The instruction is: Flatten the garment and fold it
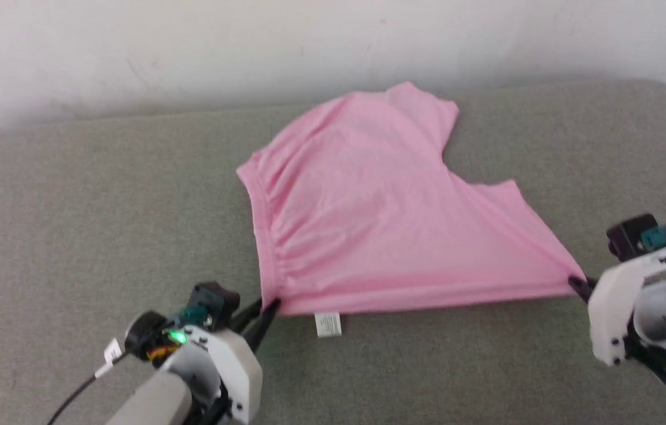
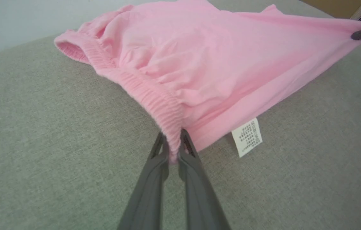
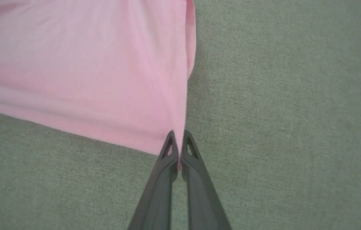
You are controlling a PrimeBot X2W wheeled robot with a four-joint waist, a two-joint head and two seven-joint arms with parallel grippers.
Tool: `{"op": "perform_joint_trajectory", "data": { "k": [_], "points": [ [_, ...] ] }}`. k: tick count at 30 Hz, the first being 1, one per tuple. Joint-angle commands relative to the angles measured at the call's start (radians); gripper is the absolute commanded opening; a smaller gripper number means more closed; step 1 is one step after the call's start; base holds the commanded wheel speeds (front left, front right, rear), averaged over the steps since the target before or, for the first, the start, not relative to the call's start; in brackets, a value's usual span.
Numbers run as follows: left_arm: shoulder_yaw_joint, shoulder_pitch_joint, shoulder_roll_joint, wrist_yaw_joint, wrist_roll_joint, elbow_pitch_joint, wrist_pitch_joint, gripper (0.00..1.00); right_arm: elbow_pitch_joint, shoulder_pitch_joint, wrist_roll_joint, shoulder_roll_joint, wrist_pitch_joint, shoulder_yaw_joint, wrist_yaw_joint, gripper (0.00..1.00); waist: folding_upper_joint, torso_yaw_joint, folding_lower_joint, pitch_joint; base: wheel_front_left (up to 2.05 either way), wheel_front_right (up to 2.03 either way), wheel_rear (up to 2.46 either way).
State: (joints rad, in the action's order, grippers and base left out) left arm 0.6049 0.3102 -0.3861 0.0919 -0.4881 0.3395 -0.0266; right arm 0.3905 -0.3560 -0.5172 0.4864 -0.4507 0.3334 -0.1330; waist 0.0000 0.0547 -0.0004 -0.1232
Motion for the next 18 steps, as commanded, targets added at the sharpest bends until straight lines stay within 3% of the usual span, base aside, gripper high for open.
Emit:
{"op": "perform_joint_trajectory", "data": {
  "k": [1, 10, 18],
  "points": [
    [0.003, -0.038, -0.018, -0.014, -0.009, -0.019, -0.008, 0.00, -0.031, 0.043, -0.011, 0.023, -0.022, -0.019, 0.002, 0.00, 0.0000, -0.017, 0.0004, 0.067, 0.00, 0.00, 0.00],
    [0.041, -0.269, -0.076, -0.076, -0.039, -0.223, -0.079, 0.00, -0.298, 0.369, -0.037, 0.057, -0.226, -0.222, 0.002, 0.00, 0.0000, -0.034, 0.0004, 0.149, 0.00, 0.00, 0.00],
    [0.092, -0.417, -0.102, -0.100, -0.075, -0.346, -0.148, 0.00, -0.511, 0.595, -0.030, -0.010, -0.381, -0.391, 0.002, 0.00, 0.0000, -0.046, 0.0004, 0.161, 0.00, 0.00, 0.00]
  ]
}}
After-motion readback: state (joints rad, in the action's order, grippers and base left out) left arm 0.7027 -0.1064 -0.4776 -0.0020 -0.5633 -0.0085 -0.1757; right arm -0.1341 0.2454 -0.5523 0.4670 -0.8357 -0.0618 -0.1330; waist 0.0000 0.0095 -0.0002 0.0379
